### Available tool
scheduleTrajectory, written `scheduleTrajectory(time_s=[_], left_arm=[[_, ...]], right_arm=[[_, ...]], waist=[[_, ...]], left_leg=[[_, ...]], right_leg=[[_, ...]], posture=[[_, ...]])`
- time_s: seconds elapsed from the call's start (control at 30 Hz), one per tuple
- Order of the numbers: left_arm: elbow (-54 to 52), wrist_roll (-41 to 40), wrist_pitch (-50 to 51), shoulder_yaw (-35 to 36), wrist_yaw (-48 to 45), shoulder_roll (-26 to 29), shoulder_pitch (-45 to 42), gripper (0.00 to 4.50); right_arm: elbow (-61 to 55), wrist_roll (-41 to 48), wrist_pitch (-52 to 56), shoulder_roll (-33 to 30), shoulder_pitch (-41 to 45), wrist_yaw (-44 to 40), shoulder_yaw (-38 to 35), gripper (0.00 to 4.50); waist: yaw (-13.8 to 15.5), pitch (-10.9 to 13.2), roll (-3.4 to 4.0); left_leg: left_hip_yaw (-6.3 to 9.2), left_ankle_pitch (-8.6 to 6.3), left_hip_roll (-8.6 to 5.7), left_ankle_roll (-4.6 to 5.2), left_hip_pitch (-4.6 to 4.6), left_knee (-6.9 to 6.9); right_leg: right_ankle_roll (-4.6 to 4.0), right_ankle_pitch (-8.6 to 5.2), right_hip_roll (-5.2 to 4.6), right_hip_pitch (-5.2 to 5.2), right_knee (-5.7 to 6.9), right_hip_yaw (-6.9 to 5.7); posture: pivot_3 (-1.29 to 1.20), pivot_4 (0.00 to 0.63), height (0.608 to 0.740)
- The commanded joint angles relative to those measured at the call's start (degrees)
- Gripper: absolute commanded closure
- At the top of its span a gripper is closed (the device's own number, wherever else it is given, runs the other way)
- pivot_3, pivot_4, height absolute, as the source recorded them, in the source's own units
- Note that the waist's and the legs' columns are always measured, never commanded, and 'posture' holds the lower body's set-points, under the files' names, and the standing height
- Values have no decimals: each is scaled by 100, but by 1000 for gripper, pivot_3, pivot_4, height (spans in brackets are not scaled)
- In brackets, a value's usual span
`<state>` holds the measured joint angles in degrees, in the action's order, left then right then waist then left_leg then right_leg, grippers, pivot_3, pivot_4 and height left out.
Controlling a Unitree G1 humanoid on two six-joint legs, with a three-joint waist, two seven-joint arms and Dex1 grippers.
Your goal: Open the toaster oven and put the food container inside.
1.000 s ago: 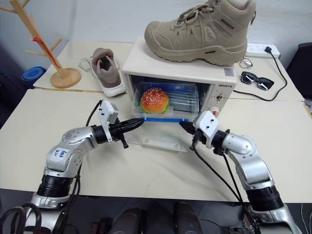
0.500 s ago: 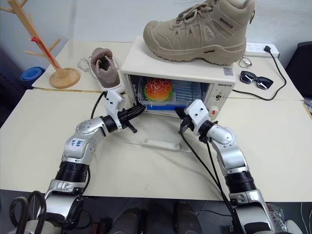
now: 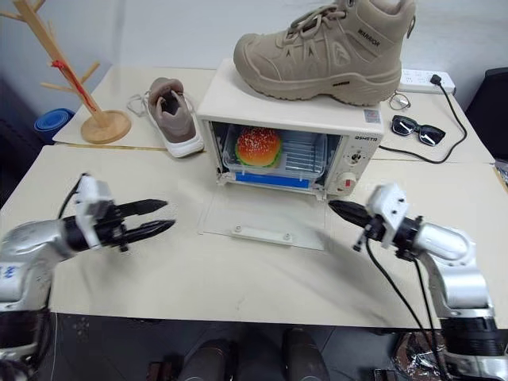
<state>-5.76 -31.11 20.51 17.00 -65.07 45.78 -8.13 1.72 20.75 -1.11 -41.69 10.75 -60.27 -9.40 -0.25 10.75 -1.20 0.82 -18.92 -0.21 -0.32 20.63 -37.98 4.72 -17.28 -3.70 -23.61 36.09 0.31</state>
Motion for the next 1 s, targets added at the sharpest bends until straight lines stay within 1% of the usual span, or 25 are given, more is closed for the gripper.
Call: scheduleTrajectory(time_s=[0.03,0.1,0.23,0.37,0.43,0.47,0.53,0.6,0.67,0.73,0.87,1.0], left_arm=[[-307,-224,-682,190,-1072,227,535,555],[-400,-377,-614,184,-1034,149,590,22],[-526,-531,-572,159,-821,-80,488,22],[-762,-611,-508,198,-335,-380,399,22],[-823,-663,-462,247,-129,-487,381,22],[-845,-731,-410,326,194,-645,304,22],[-847,-762,-432,474,650,-854,191,22],[-861,-841,-364,565,826,-941,170,22],[-871,-921,-290,594,903,-958,177,22],[-861,-901,-308,595,958,-950,189,22],[-727,-791,-385,544,1010,-923,151,22],[-584,-485,-590,434,977,-835,164,22]], right_arm=[[1019,-295,-887,-69,-17,-532,121,4500],[1530,-493,-1215,63,150,-699,379,4500],[1954,-580,-1453,329,411,-876,670,4500],[1801,-301,-1496,751,485,-940,721,4500],[1704,-197,-1498,860,480,-986,671,4500],[1604,-133,-1441,925,460,-941,642,4500],[1297,144,-1246,1121,398,-769,544,4500],[993,396,-1107,1294,369,-612,432,4500],[732,621,-933,1442,380,-374,307,4500],[435,1014,-495,1621,432,14,132,4500],[-72,1687,151,1959,800,739,-178,4500],[-235,1964,596,1879,1171,912,-348,4500]], waist=[[-5,0,1],[-9,3,5],[-12,2,13],[-39,2,13],[-43,2,14],[-42,2,14],[-37,2,13],[-41,2,13],[-69,2,14],[-73,2,14],[-99,2,15],[-124,3,16]], left_leg=[[-2,-2,0,3,-17,9],[-5,-4,0,5,-24,13],[-3,-4,1,3,-24,12],[-1,-5,4,-3,-23,12],[-2,-5,4,-5,-21,12],[-2,-5,3,-5,-20,12],[-2,-6,3,-4,-20,10],[3,-6,4,-6,-19,6],[3,-5,4,-11,-19,6],[2,-5,4,-13,-19,7],[5,-5,4,-13,-18,7],[5,-5,4,-15,-17,11]], right_leg=[[-2,-1,-4,16,-11,1],[-5,-3,-9,22,-14,2],[-4,-2,-9,19,-7,1],[-4,-2,-3,16,-5,-1],[-3,-2,-3,14,-5,-1],[-3,-2,-3,14,-5,-1],[-2,-1,-4,15,-6,-1],[-2,-1,-3,15,-3,-5],[-2,-1,-1,13,0,-3],[-2,-1,-1,12,0,-3],[-2,-1,-2,12,-1,-3],[-2,-1,-2,8,-2,-4]], posture=[[0,150,740],[0,150,740],[0,150,740],[0,150,740],[0,150,740],[0,150,740],[0,150,740],[0,150,740],[0,150,740],[0,150,740],[0,150,740],[0,150,740]])
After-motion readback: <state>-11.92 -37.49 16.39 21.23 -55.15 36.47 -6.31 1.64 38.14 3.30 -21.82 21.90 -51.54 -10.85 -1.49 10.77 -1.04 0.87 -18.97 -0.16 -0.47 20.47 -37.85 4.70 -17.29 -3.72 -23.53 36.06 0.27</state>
